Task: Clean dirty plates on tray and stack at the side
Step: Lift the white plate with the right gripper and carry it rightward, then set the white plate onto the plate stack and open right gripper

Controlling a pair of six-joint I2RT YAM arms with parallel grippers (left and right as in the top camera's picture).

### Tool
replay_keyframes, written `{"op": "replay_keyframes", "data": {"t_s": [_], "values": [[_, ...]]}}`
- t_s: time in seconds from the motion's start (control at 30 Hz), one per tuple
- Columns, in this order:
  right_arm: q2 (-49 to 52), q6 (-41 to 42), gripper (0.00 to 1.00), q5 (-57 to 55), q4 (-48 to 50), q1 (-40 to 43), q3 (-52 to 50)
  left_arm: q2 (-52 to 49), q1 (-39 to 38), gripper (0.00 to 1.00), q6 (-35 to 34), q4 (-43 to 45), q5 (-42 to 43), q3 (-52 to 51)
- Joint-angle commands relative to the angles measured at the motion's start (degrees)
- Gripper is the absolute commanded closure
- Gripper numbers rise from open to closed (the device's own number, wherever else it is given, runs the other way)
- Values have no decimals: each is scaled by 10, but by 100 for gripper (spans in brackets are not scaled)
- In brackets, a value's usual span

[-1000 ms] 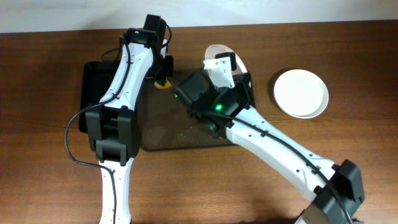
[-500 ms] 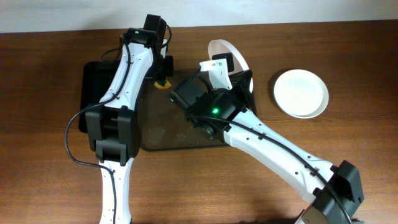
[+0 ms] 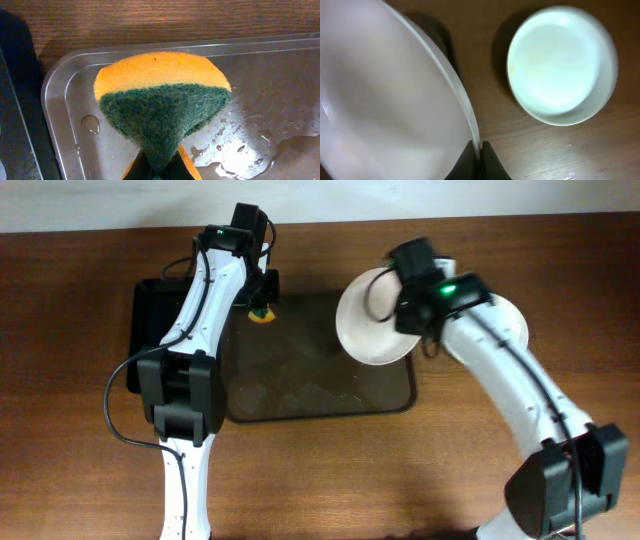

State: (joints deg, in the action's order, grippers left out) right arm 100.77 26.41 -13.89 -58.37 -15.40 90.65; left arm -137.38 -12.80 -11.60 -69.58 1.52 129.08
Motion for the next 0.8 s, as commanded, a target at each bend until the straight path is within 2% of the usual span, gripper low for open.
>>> {"op": "replay_keyframes", "data": {"t_s": [0.0,0.2,0.3,0.5,0.77], "values": [[-14,-22,96,198,-9,125,10,11,1,100,10,1,7,-5],[-4,-25,96,222,-27,302,-5,11,1,100,10,2,7,-5],[9,-25,96,221,-15,356,-24,11,1,100,10,4,7,-5],[36,-24,96,221,53,408,-77,11,1,100,10,4,7,-5],[80,-21,95,223,103,408,-102,11,1,100,10,3,7,-5]]}}
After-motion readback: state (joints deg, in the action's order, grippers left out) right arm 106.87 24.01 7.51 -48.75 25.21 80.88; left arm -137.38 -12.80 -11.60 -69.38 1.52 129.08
